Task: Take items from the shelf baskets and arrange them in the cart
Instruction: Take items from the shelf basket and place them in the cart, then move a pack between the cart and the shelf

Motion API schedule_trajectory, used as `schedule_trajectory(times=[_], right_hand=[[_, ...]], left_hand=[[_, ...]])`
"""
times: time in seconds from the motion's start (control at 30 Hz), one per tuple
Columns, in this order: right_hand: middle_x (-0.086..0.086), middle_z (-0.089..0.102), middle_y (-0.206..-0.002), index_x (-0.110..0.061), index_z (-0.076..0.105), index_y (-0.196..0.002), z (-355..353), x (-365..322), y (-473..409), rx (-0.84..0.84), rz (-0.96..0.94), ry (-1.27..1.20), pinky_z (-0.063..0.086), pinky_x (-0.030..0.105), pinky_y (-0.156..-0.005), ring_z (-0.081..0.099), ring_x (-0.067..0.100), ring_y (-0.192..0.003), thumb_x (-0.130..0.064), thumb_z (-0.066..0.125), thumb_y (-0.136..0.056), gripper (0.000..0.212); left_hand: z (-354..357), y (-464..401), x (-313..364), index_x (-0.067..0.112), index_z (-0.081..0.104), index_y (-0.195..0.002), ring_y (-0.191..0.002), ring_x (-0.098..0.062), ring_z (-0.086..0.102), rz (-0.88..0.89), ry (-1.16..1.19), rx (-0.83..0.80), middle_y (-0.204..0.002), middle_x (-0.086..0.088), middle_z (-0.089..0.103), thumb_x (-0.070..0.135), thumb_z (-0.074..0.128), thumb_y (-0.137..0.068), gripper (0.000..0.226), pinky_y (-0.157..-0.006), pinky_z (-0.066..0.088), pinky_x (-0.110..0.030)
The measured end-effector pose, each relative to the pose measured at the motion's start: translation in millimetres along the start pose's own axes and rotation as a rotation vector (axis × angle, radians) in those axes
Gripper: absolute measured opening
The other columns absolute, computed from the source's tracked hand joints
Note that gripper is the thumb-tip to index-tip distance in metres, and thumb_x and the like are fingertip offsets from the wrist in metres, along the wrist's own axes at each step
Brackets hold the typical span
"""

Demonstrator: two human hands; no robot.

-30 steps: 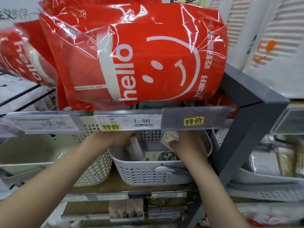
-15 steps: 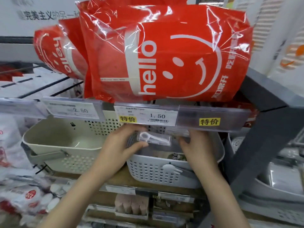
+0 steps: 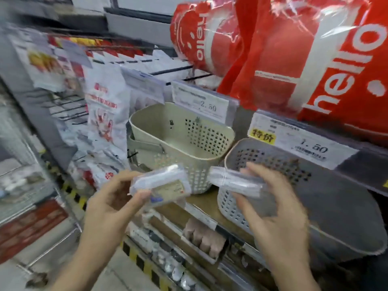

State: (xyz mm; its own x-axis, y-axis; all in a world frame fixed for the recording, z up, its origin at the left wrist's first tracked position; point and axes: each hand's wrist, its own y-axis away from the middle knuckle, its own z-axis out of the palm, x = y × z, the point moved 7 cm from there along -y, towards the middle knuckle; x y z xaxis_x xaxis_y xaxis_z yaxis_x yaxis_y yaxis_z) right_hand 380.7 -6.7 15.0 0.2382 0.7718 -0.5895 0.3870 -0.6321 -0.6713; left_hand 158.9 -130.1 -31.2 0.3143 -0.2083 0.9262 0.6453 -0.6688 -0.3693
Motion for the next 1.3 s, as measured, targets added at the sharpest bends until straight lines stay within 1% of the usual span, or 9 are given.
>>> schedule_trajectory(times=[0.17, 0.33, 0.5, 0.67, 0.77, 0.9, 1.03, 1.17, 1.3], right_hand=[[-0.023, 0.059, -0.108, -0.038, 0.058, -0.105, 75, -29, 5, -0.212, 0.018, -0.211, 0.035, 0.004, -0.09, 0.051, -0.011, -0.107, -0.02, 0.076, -0.077, 0.038], [-0.025, 0.061, -0.108, -0.05, 0.064, -0.099, 161, -49, 8, -0.377, 0.184, -0.405, 0.037, 0.0, -0.081, 0.055, -0.01, -0.104, -0.031, 0.077, -0.071, 0.037], [-0.025, 0.065, -0.114, -0.051, 0.067, -0.102, 269, -85, 24, -0.511, 0.38, -0.587, 0.055, 0.03, -0.083, 0.057, -0.002, -0.112, -0.051, 0.074, -0.058, 0.045], [-0.034, 0.061, -0.112, -0.05, 0.069, -0.099, 372, -146, 44, -0.695, 0.417, -0.699, 0.053, 0.015, -0.066, 0.061, -0.009, -0.091, -0.055, 0.072, -0.055, 0.044], [-0.034, 0.064, -0.106, -0.044, 0.072, -0.094, 424, -177, 61, -0.783, 0.418, -0.747, 0.054, 0.018, -0.069, 0.063, -0.009, -0.086, -0.045, 0.074, -0.057, 0.037], [-0.018, 0.07, -0.105, -0.034, 0.073, -0.097, 478, -193, 82, -0.918, 0.487, -0.759, 0.057, 0.034, -0.08, 0.067, 0.006, -0.096, -0.016, 0.079, -0.071, 0.032], [-0.016, 0.071, -0.1, -0.037, 0.074, -0.092, 519, -192, 83, -0.966, 0.543, -0.695, 0.056, 0.024, -0.071, 0.067, 0.006, -0.09, -0.001, 0.076, -0.075, 0.04], [-0.022, 0.07, -0.094, -0.029, 0.071, -0.096, 566, -182, 66, -0.952, 0.642, -0.654, 0.056, 0.023, -0.068, 0.066, 0.005, -0.087, -0.002, 0.073, -0.079, 0.032], [-0.016, 0.066, -0.104, -0.028, 0.068, -0.1, 625, -177, 50, -0.94, 0.725, -0.648, 0.055, 0.019, -0.066, 0.064, 0.007, -0.094, 0.0, 0.067, -0.084, 0.033]], left_hand=[[-69, 30, -32, 0.035, 0.071, -0.085, -0.074, -0.004, 0.066, -0.191, 0.061, 0.262, -0.087, 0.007, 0.072, 0.05, 0.074, -0.071, 0.021, -0.058, 0.05, -0.012], [-152, 52, -50, 0.036, 0.069, -0.083, -0.07, -0.005, 0.066, -0.304, 0.044, 0.481, -0.084, 0.005, 0.072, 0.052, 0.065, -0.065, 0.025, -0.052, 0.046, -0.012], [-252, 72, -65, 0.018, 0.069, -0.087, -0.069, -0.008, 0.065, -0.38, 0.074, 0.69, -0.078, 0.001, 0.073, 0.019, 0.063, -0.082, 0.008, -0.056, 0.051, -0.017], [-360, 104, -85, 0.012, 0.069, -0.092, -0.077, -0.02, 0.063, -0.452, 0.031, 0.892, -0.078, -0.002, 0.073, 0.012, 0.061, -0.085, 0.011, -0.071, 0.05, -0.035], [-413, 121, -98, 0.011, 0.069, -0.09, -0.075, -0.021, 0.062, -0.488, 0.006, 0.984, -0.073, 0.0, 0.071, 0.01, 0.06, -0.087, 0.009, -0.072, 0.051, -0.038], [-462, 135, -115, 0.01, 0.069, -0.09, -0.065, -0.01, 0.065, -0.538, 0.036, 1.068, -0.075, -0.002, 0.072, 0.009, 0.059, -0.088, 0.01, -0.056, 0.055, -0.019], [-490, 130, -139, 0.007, 0.069, -0.094, -0.063, -0.009, 0.066, -0.591, 0.075, 1.096, -0.073, -0.002, 0.073, 0.008, 0.06, -0.087, 0.011, -0.055, 0.056, -0.022], [-508, 107, -164, 0.004, 0.067, -0.092, -0.071, -0.022, 0.065, -0.643, 0.095, 1.092, -0.08, -0.012, 0.071, 0.007, 0.061, -0.087, 0.008, -0.065, 0.057, -0.034], [-532, 73, -191, 0.0, 0.065, -0.096, -0.074, -0.026, 0.063, -0.68, 0.127, 1.081, -0.083, -0.014, 0.07, 0.005, 0.057, -0.088, 0.011, -0.062, 0.056, -0.029]])
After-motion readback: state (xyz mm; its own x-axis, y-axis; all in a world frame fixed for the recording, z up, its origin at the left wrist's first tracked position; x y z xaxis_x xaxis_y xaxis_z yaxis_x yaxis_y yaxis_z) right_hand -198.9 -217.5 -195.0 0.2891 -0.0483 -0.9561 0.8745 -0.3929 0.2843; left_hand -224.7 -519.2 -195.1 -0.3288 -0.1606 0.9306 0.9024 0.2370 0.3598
